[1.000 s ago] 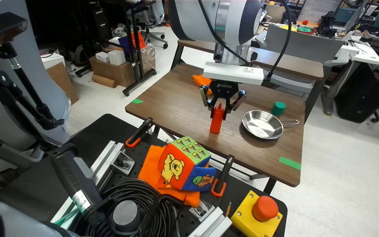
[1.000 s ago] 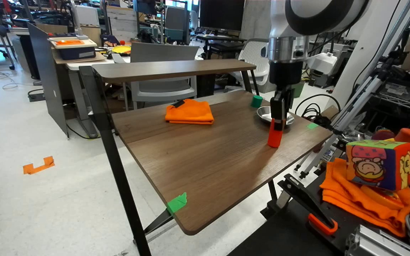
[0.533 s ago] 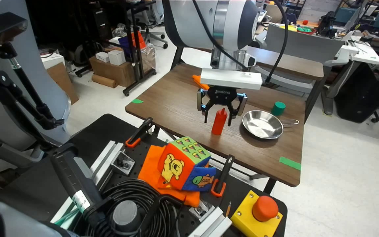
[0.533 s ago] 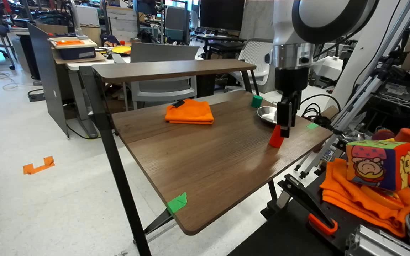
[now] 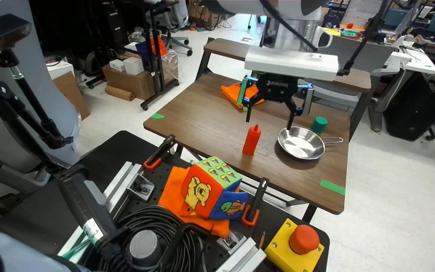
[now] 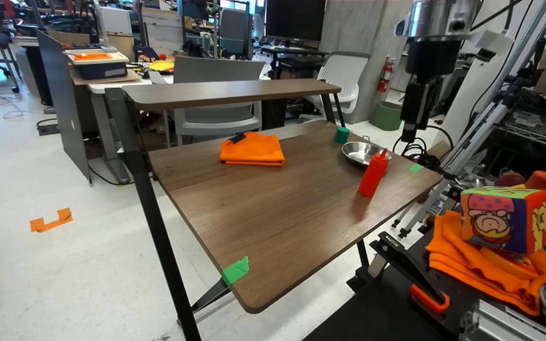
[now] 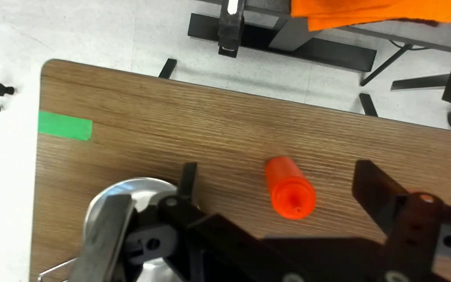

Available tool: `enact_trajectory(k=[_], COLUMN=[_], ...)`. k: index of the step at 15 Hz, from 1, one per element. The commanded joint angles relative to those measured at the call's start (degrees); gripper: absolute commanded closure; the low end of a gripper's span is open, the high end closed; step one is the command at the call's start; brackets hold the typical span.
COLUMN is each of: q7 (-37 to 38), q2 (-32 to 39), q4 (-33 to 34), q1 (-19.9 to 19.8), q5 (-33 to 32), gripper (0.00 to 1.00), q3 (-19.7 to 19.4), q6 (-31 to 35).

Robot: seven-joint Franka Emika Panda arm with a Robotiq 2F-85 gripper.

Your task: Remove the sauce bottle from the pan and place it on the table.

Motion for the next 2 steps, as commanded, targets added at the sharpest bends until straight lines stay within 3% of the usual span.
enact_trajectory(k=[1, 2], q7=[-2.73, -2.99], q2=[-7.34, -8.41], q4=[-3.25, -3.65], q1=[-1.82, -2.15], q5=[5.01, 6.2], gripper=[0.0, 0.0], q3=[-1.27, -1.83], q6=[-4.32, -5.5])
